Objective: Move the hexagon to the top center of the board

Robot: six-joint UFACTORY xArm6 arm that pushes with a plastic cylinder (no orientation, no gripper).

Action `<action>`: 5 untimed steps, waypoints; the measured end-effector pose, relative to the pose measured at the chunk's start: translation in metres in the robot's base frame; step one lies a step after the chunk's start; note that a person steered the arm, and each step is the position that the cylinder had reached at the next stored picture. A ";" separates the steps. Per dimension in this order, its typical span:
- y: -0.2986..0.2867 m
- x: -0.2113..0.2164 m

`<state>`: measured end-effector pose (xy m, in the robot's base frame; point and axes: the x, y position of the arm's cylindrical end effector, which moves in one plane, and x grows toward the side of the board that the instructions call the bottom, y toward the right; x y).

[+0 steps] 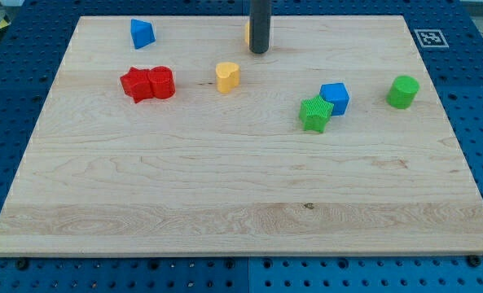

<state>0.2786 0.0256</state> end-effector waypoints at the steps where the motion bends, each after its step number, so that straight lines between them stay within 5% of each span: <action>1: 0.000 -0.012; 5: -0.055 0.013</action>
